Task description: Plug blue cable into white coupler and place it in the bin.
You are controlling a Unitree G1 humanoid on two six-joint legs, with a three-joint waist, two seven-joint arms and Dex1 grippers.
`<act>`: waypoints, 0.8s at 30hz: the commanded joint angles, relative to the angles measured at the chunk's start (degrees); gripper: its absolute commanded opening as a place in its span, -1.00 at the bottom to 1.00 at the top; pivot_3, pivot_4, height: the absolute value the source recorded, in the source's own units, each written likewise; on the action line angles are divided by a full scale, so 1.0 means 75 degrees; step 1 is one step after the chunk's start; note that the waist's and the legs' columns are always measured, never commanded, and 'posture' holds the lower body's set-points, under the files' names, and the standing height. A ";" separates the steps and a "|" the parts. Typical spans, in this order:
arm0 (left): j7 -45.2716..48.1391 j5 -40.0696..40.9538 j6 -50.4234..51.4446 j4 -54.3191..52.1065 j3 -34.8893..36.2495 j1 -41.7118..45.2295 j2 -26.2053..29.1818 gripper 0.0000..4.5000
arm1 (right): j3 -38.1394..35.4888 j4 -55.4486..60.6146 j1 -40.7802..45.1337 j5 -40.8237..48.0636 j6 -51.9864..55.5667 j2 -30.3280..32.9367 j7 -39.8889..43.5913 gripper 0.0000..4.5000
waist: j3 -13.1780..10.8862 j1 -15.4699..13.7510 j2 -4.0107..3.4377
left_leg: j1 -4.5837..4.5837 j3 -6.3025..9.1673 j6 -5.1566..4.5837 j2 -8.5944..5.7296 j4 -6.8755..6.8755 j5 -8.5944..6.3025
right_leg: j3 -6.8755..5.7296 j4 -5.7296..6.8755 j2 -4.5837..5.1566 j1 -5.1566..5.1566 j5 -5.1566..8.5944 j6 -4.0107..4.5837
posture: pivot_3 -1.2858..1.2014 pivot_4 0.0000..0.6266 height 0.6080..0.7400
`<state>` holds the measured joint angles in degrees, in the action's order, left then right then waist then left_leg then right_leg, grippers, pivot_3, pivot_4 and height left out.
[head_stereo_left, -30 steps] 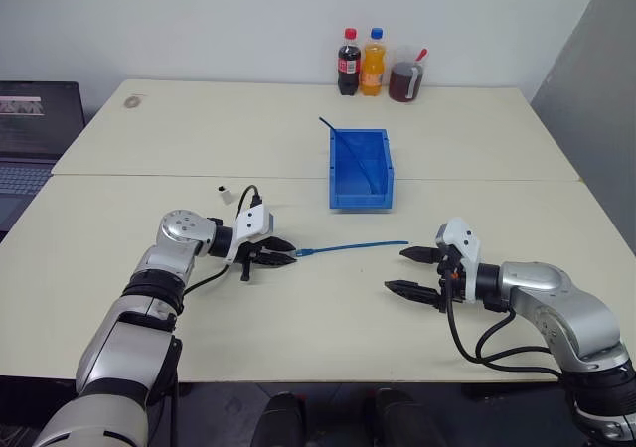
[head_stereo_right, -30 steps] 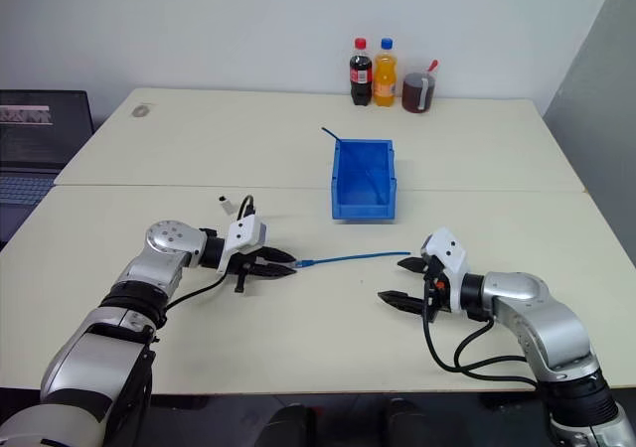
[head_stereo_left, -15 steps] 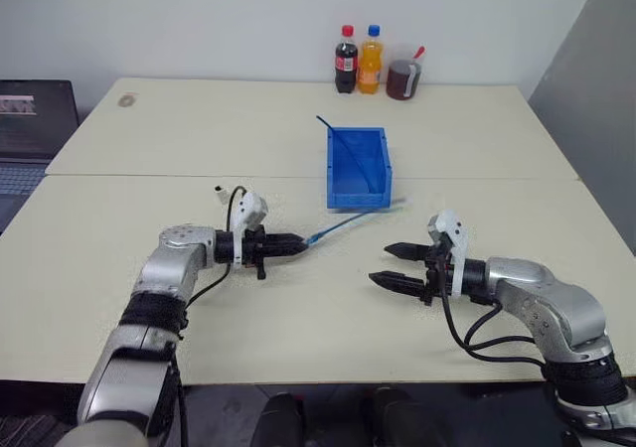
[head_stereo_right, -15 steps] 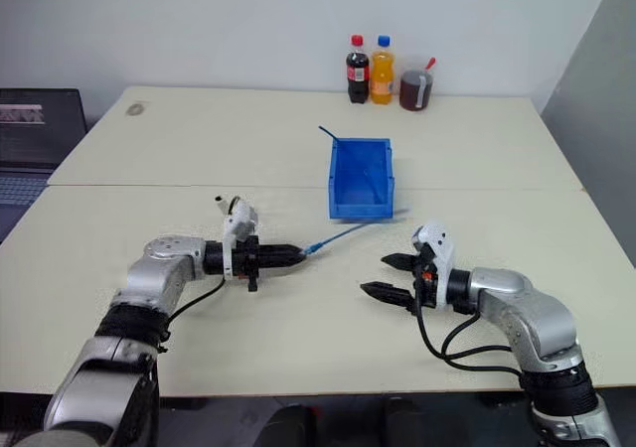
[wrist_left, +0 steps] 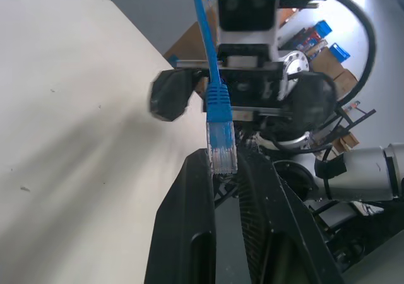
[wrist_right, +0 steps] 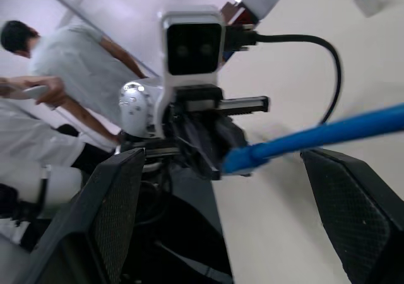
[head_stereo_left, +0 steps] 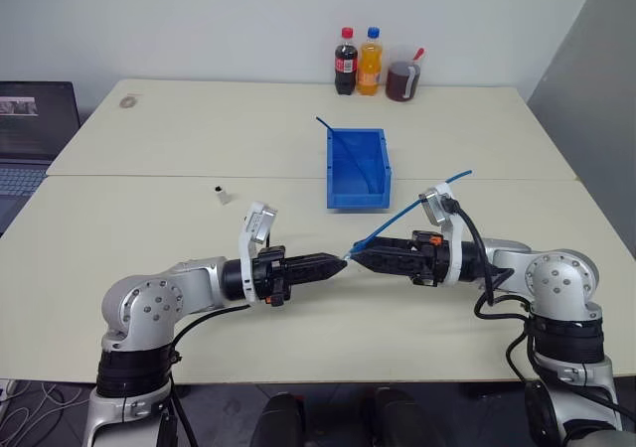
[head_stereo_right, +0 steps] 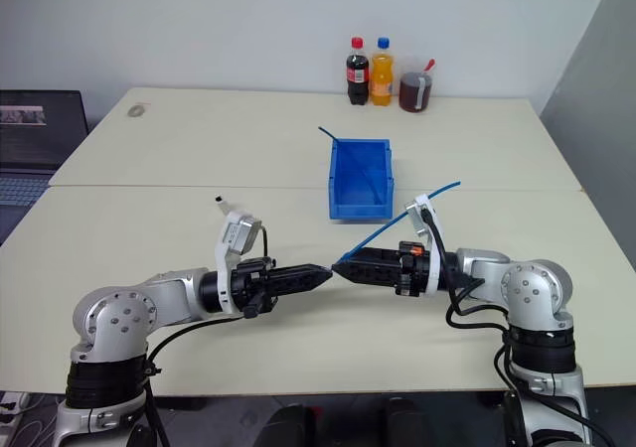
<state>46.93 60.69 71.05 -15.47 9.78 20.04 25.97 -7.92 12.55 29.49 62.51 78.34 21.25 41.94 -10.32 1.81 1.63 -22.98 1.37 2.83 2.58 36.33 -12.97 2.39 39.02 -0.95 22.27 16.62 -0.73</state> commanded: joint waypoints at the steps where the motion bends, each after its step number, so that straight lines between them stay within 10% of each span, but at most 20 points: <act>1: -0.0310 0.0530 0.0026 -0.0401 0.0168 -0.0087 -0.0082 -0.91 | -0.0081 0.0154 0.0028 0.0397 0.0043 -0.0034 -0.0168 0.86 | 0.0000 0.0001 0.0000 | -0.0002 -0.0002 0.0000 -0.0001 0.0000 0.0000 | 0.0002 -0.0003 0.0001 0.0002 0.0000 0.0000 | 0.03 -0.52 1.00; 4: -0.0483 0.0732 -0.0002 -0.0541 0.0101 -0.0247 -0.0071 -0.91 | -0.0061 0.0096 0.0012 0.0479 0.0002 -0.0104 -0.0335 0.86 | 0.0000 0.0005 0.0000 | -0.0001 -0.0007 0.0000 -0.0002 0.0000 0.0000 | 0.0008 -0.0003 0.0003 0.0002 0.0000 0.0000 | 0.03 -0.52 1.00; 19: -0.0706 0.1052 -0.0280 -0.0668 -0.0069 -0.0428 0.0191 -0.91 | -0.0038 -0.0043 0.0029 0.0775 0.0018 0.0079 -0.0372 -0.77 | 0.0000 0.0005 0.0000 | 0.0001 -0.0009 0.0000 -0.0002 -0.0001 0.0000 | 0.0008 -0.0004 -0.0001 0.0004 0.0000 0.0000 | 0.03 -0.52 1.00; 24: -0.0589 0.0870 -0.0510 -0.0729 -0.0247 -0.0547 0.0233 -0.91 | -0.0023 -0.0092 0.0029 0.0731 -0.0031 0.0155 -0.0362 -0.94 | 0.0000 0.0005 0.0000 | 0.0002 -0.0007 0.0000 -0.0001 -0.0004 0.0000 | 0.0008 -0.0004 -0.0001 0.0004 0.0001 0.0000 | 0.03 -0.52 1.00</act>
<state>42.07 67.37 68.57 -18.74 8.17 16.40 27.31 -7.70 10.98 29.46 66.06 78.49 22.06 38.64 -10.32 1.85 1.63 -22.97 1.31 2.84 2.57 36.30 -12.97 2.46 38.99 -0.96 22.31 16.62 -0.73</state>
